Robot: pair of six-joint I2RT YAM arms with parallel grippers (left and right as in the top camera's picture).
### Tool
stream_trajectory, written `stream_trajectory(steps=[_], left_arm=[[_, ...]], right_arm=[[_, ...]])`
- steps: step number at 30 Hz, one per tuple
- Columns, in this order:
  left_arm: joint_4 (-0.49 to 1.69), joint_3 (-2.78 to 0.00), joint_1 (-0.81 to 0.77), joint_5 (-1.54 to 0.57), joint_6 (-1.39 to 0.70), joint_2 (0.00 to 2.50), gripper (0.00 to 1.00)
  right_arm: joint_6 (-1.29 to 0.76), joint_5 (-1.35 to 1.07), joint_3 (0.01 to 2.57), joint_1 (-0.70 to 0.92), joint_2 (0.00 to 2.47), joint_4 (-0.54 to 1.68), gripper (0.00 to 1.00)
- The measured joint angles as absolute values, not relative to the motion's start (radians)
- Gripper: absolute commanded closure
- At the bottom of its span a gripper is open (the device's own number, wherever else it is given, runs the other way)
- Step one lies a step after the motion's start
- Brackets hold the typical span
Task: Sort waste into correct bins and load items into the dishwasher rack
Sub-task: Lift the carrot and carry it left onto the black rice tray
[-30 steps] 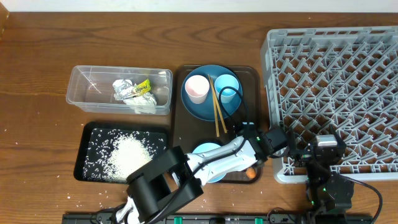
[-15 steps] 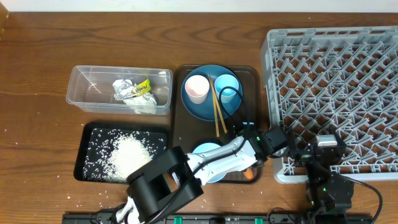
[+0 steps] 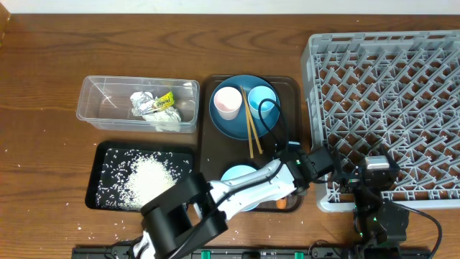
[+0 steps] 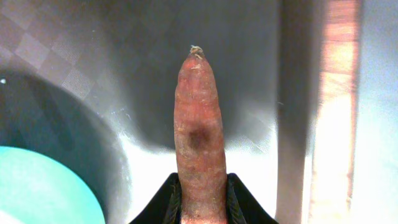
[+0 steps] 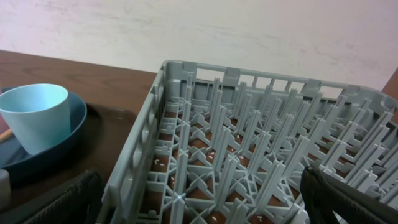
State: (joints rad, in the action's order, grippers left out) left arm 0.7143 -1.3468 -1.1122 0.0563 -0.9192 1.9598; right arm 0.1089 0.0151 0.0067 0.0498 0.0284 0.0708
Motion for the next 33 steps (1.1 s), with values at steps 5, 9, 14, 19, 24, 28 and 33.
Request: stream_trajectory(steps=[5, 9, 14, 19, 24, 28, 33], left_arm=[[0.715, -1.347, -1.116, 0.057, -0.900, 1.917, 0.81], [0.724, -1.346, -1.111, 0.057, -0.878, 1.850, 0.81], [0.772, -1.346, -1.065, 0.056, -0.863, 1.727, 0.81], [0.896, -1.346, -0.946, 0.057, -0.861, 1.602, 0.86], [1.068, -1.346, -0.777, 0.074, -0.859, 1.505, 0.87], [1.193, -1.346, -0.639, 0.136, -0.859, 1.476, 0.87], [1.243, -1.330, -0.472, 0.196, -0.860, 1.476, 0.86]], right_arm=[[0.107, 0.015, 0.007, 0.050, 0.028, 0.071, 0.01], [0.106, 0.015, 0.007, 0.050, 0.028, 0.071, 0.01], [0.106, 0.015, 0.006, 0.050, 0.028, 0.071, 0.01], [0.106, 0.015, 0.007, 0.050, 0.028, 0.070, 0.01], [0.106, 0.015, 0.007, 0.050, 0.028, 0.071, 0.01], [0.106, 0.015, 0.007, 0.050, 0.028, 0.070, 0.01], [0.106, 0.015, 0.007, 0.050, 0.028, 0.070, 0.01]])
